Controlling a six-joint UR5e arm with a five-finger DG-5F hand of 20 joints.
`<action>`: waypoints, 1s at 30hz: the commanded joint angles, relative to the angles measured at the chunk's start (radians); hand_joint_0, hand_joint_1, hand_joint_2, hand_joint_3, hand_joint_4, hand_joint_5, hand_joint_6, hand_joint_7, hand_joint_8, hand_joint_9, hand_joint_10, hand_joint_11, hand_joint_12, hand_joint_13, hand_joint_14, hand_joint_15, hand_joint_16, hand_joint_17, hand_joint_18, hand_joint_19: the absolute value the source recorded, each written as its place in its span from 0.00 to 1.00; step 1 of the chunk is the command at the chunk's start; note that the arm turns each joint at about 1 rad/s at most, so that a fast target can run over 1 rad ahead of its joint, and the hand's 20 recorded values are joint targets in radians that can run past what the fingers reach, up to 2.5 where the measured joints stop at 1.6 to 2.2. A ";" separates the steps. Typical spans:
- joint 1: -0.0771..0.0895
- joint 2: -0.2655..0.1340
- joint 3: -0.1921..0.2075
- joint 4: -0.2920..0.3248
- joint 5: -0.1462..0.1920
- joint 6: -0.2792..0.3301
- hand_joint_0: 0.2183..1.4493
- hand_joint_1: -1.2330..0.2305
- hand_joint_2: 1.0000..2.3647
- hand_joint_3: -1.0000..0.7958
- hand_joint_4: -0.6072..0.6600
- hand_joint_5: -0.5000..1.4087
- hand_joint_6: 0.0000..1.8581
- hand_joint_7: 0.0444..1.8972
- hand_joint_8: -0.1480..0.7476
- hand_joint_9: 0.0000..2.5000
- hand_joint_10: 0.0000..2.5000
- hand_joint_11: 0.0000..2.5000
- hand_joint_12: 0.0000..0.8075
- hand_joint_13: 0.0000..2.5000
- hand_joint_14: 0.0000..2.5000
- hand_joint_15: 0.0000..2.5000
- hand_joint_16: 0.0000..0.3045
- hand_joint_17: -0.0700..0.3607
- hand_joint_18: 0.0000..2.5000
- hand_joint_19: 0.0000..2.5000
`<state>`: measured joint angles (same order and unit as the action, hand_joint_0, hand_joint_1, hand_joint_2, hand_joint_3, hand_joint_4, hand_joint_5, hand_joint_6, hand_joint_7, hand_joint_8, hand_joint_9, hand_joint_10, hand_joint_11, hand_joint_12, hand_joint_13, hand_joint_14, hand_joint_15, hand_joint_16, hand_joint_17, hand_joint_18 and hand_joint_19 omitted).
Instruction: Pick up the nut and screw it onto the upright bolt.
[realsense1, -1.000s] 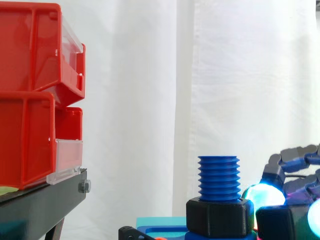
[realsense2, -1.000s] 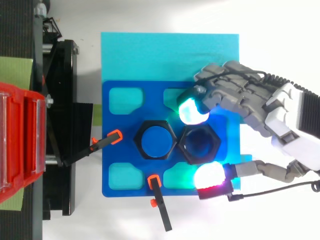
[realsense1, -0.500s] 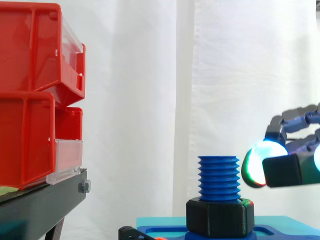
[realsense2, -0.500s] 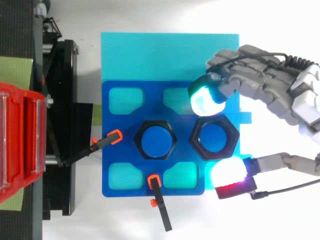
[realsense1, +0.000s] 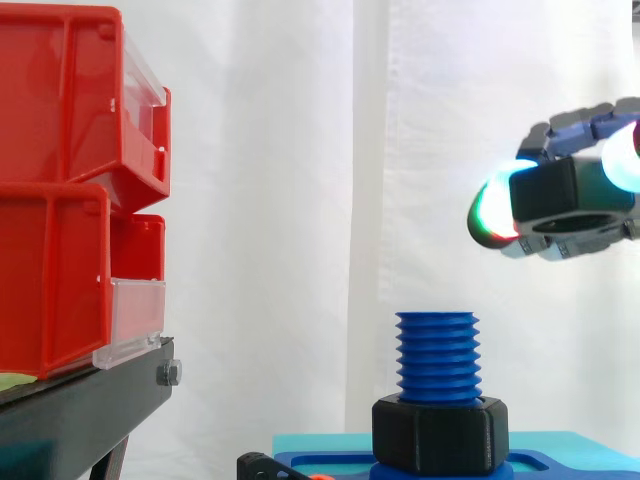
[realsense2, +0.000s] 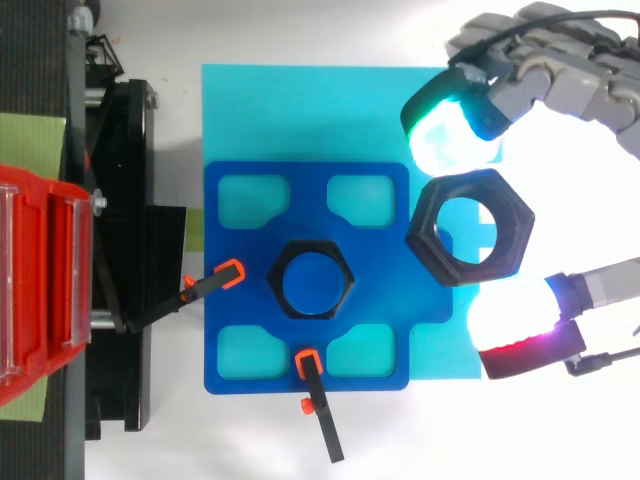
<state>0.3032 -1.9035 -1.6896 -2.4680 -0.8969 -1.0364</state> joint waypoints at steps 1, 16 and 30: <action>-0.015 0.000 0.007 0.043 -0.060 -0.024 0.27 0.38 0.00 0.28 0.68 0.17 0.31 0.68 0.50 0.16 0.00 0.00 0.46 0.17 0.00 0.00 0.15 0.40 0.13 0.00; -0.027 -0.111 0.064 0.167 -0.137 -0.060 0.27 0.38 0.00 0.28 0.68 0.17 0.31 0.68 0.50 0.16 0.00 0.00 0.46 0.17 0.00 0.00 0.15 0.40 0.13 0.00; -0.042 -0.140 0.062 0.189 -0.149 -0.073 0.27 0.38 0.00 0.28 0.68 0.17 0.31 0.68 0.50 0.16 0.00 0.00 0.46 0.16 0.00 0.00 0.15 0.40 0.13 0.00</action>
<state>0.2670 -2.0278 -1.6271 -2.2888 -1.0402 -1.1071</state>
